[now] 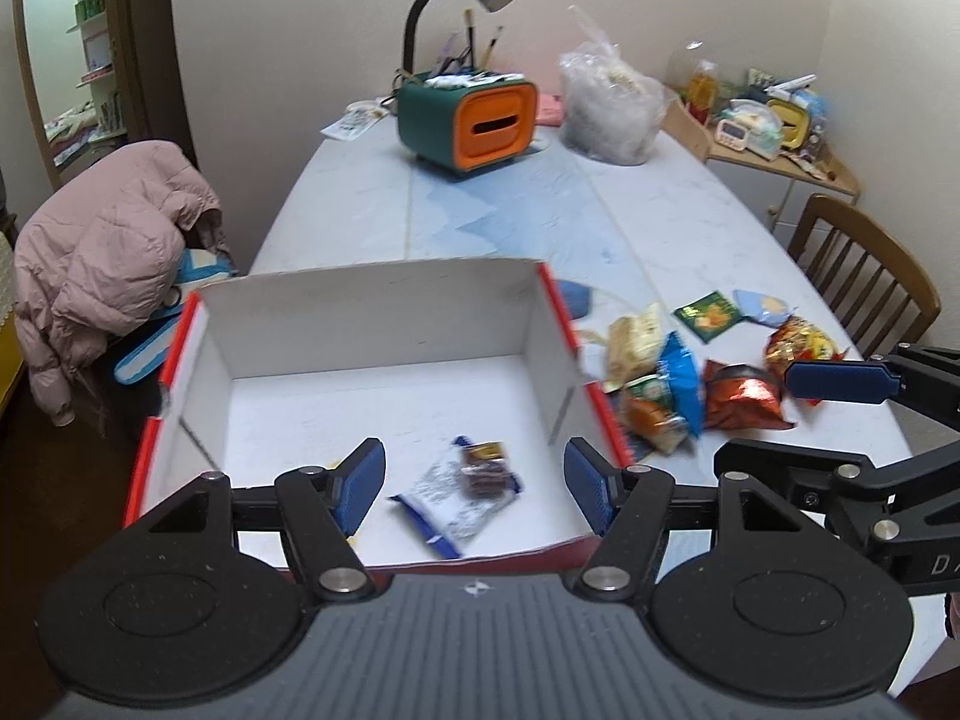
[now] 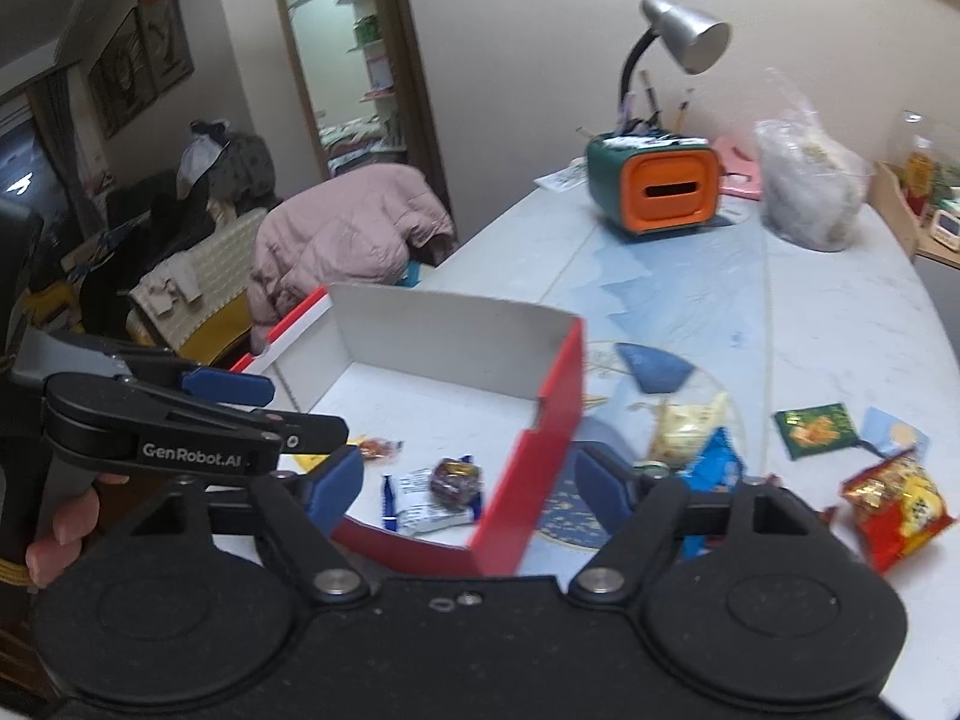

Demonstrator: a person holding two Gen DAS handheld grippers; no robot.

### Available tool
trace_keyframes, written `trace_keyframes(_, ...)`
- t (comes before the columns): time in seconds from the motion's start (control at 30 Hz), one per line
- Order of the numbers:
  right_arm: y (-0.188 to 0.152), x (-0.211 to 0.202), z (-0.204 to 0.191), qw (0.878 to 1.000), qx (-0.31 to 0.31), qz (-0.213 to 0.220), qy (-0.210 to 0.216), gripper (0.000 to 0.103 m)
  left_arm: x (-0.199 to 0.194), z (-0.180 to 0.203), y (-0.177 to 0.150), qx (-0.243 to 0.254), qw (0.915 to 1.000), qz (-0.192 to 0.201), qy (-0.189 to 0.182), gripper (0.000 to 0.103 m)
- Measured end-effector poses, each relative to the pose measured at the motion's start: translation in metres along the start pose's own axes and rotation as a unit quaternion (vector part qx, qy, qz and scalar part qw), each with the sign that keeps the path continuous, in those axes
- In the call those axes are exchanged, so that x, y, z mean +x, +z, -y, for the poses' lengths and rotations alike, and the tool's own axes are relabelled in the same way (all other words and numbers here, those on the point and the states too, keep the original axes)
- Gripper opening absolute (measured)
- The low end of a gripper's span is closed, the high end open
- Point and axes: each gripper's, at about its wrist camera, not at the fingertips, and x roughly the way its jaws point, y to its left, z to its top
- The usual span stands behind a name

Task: Organize snacks
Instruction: 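Withdraw both tools from the box toward the remaining snacks, then grasp the red-yellow chip bag with the right tool while the left tool grasps the brown Oreo pack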

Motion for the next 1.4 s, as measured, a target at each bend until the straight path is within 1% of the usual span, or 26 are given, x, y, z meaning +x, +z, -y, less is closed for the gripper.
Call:
trace_keyframes(0.03, -0.002, -0.004, 0.005, 1.000, 0.003, 0.002, -0.001, 0.082, 0.000, 0.005, 0.000, -0.001, 1.0000, 0.001, -0.004, 0.067)
trace_keyframes(0.07, -0.003, -0.007, 0.010, 1.000, 0.005, 0.004, -0.002, 0.083, 0.000, 0.010, 0.000, -0.002, 1.0000, 0.003, -0.008, 0.070)
trace_keyframes(0.17, -0.007, -0.018, 0.026, 1.000, 0.011, 0.008, -0.002, 0.086, -0.001, 0.025, 0.001, -0.003, 0.9999, 0.010, -0.014, 0.072)
trace_keyframes(0.23, -0.010, -0.026, 0.036, 1.000, 0.018, 0.012, -0.006, 0.098, 0.001, 0.035, 0.003, -0.004, 0.9998, 0.012, -0.018, 0.072)
trace_keyframes(0.3, -0.013, -0.034, 0.048, 0.999, 0.025, 0.021, -0.007, 0.101, 0.004, 0.045, 0.004, -0.009, 0.9996, 0.012, -0.023, 0.072)
trace_keyframes(0.37, -0.015, -0.040, 0.061, 0.999, 0.030, 0.024, -0.009, 0.102, 0.008, 0.053, 0.005, -0.016, 0.9994, 0.012, -0.028, 0.075)
trace_keyframes(0.53, -0.023, -0.051, 0.095, 0.999, 0.030, 0.019, -0.029, 0.103, 0.026, 0.082, 0.005, -0.026, 0.9990, 0.001, -0.036, 0.077)
trace_keyframes(0.77, -0.031, -0.062, 0.151, 0.998, 0.022, 0.007, -0.052, 0.103, 0.051, 0.132, 0.011, -0.019, 0.9986, -0.014, -0.046, 0.077)
trace_keyframes(0.93, -0.033, -0.061, 0.197, 0.997, 0.013, -0.005, -0.073, 0.103, 0.073, 0.165, 0.019, -0.021, 0.9985, -0.031, -0.041, 0.077)
trace_keyframes(1.03, -0.034, -0.054, 0.223, 0.997, 0.009, -0.019, -0.078, 0.103, 0.088, 0.181, 0.025, -0.035, 0.9976, -0.052, -0.029, 0.077)
trace_keyframes(1.17, -0.033, -0.041, 0.246, 0.996, -0.011, -0.036, -0.075, 0.103, 0.110, 0.194, 0.036, -0.062, 0.9950, -0.078, -0.005, 0.077)
trace_keyframes(1.27, -0.033, -0.028, 0.260, 0.996, -0.025, -0.049, -0.071, 0.103, 0.128, 0.199, 0.044, -0.092, 0.9910, -0.097, 0.007, 0.077)
trace_keyframes(1.4, -0.033, -0.010, 0.275, 0.995, -0.036, -0.067, -0.062, 0.103, 0.152, 0.204, 0.053, -0.123, 0.9842, -0.127, 0.010, 0.077)
